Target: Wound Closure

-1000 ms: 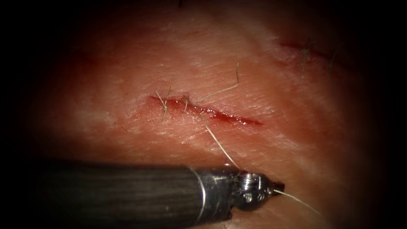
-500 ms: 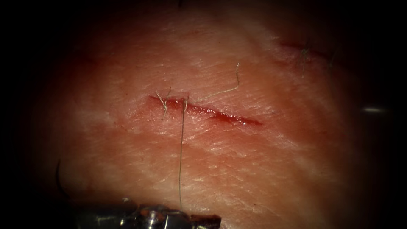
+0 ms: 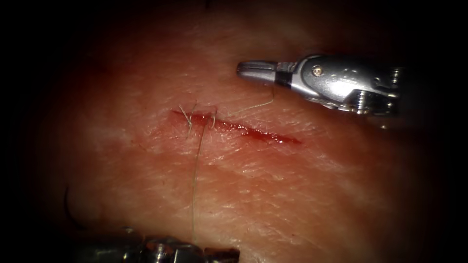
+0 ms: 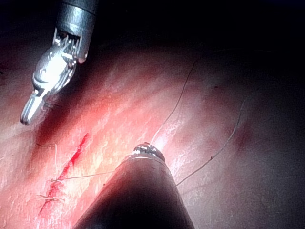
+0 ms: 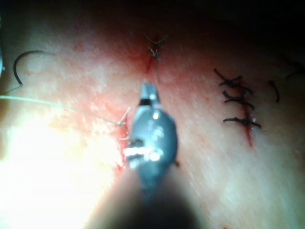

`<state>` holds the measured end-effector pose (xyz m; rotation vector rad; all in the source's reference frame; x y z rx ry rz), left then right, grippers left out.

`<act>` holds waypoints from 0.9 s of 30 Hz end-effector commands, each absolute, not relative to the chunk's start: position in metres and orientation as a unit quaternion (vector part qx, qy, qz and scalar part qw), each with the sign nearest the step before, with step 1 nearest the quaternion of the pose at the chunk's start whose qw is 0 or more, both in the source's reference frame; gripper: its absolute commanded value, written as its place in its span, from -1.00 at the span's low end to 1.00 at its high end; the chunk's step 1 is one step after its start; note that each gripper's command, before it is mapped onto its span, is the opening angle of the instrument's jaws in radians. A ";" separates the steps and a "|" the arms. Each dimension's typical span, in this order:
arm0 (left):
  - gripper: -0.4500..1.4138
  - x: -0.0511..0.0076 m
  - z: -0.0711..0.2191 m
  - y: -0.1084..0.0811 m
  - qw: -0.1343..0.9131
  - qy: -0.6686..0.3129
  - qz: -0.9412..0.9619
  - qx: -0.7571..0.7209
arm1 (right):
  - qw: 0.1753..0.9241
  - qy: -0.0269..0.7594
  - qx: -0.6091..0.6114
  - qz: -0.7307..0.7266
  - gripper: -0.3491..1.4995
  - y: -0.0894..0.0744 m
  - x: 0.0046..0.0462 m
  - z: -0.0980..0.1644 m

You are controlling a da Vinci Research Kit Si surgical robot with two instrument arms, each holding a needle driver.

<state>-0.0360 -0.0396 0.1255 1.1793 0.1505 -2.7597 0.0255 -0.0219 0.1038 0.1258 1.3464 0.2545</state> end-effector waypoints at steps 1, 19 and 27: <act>-1.00 -0.0366 0.126 -0.040 0.068 0.054 -0.916 0.392 | 0.772 0.623 0.061 0.104 -1.00 -0.023 0.0289 0.105; -1.00 -0.0360 0.126 -0.039 0.082 0.063 -0.916 0.387 | 0.797 0.579 0.166 -0.041 -1.00 -0.025 0.0394 0.117; -1.00 -0.0336 0.126 -0.037 0.094 0.065 -0.922 0.371 | 0.797 0.547 0.239 -0.088 -1.00 -0.027 0.0400 0.119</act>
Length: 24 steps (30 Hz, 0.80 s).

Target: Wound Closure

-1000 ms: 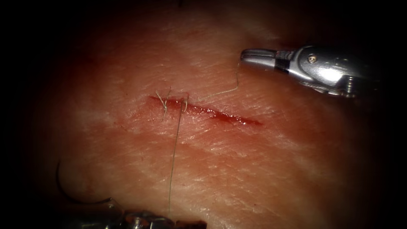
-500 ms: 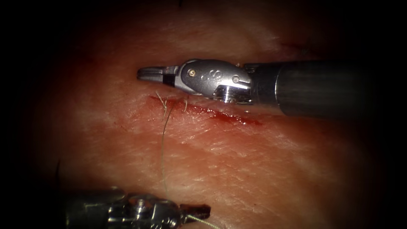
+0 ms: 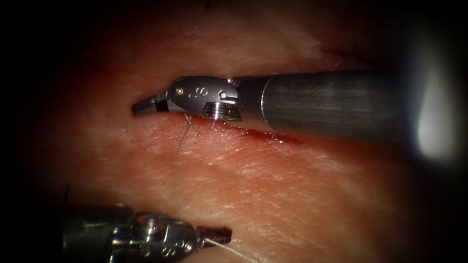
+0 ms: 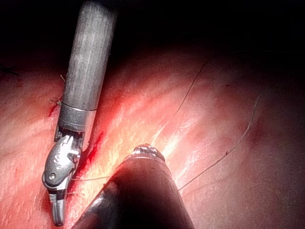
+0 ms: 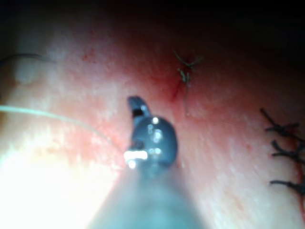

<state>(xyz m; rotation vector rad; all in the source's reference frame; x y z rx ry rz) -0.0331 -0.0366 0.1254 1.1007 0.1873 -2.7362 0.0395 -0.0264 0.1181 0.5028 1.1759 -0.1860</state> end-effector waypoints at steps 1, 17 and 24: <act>-1.00 -0.0332 0.126 -0.037 0.093 0.063 -0.922 0.369 | 0.796 0.543 0.251 -0.090 -1.00 -0.027 0.0398 0.119; -1.00 -0.0258 0.128 -0.032 0.101 0.070 -0.940 0.318 | 0.784 0.529 0.307 -0.109 -1.00 -0.033 0.0349 0.120; -1.00 -0.0247 0.131 -0.029 0.110 0.075 -0.947 0.294 | 0.777 0.536 0.313 -0.105 -1.00 -0.034 0.0331 0.120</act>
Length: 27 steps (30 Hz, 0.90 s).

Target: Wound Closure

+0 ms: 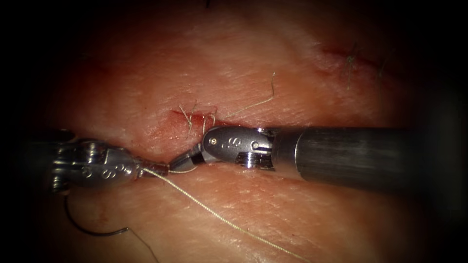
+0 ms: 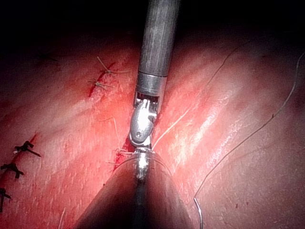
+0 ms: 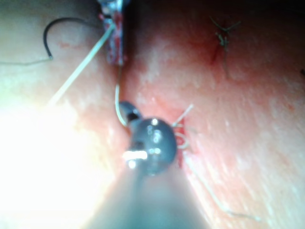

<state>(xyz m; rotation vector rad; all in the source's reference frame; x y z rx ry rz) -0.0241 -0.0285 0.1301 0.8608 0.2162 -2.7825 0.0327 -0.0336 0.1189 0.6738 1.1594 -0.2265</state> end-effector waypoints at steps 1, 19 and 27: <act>-1.00 -0.0246 0.131 -0.028 0.109 0.076 -0.947 0.294 | 0.777 0.535 0.314 -0.104 -1.00 -0.034 0.0329 0.120; -1.00 -0.0285 0.131 -0.019 0.069 0.022 -0.918 0.390 | 0.751 0.574 0.316 -0.077 -0.87 -0.036 0.0306 0.120; -1.00 -0.0292 0.136 -0.018 0.075 0.011 -0.895 0.440 | 0.707 0.638 0.304 -0.021 -0.15 -0.035 0.0284 0.118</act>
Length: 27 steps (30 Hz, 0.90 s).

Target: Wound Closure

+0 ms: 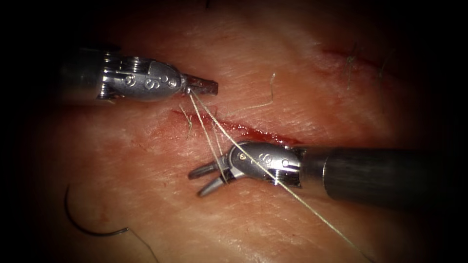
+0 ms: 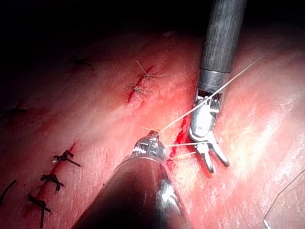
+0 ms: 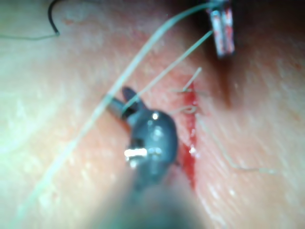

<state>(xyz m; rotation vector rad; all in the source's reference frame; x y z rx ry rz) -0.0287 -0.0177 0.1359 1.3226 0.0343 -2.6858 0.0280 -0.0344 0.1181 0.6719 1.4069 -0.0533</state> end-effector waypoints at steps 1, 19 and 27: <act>-1.00 -0.0291 0.137 -0.018 0.076 0.009 -0.891 0.448 | 0.699 0.647 0.303 -0.014 -0.15 -0.034 0.0282 0.118; -1.00 -0.0293 0.141 -0.017 0.078 -0.041 -0.824 0.559 | 0.621 0.731 0.270 0.087 0.29 -0.033 0.0307 0.119; -1.00 -0.0273 0.142 -0.019 0.098 -0.044 -0.806 0.582 | 0.609 0.742 0.251 0.124 0.16 -0.031 0.0291 0.119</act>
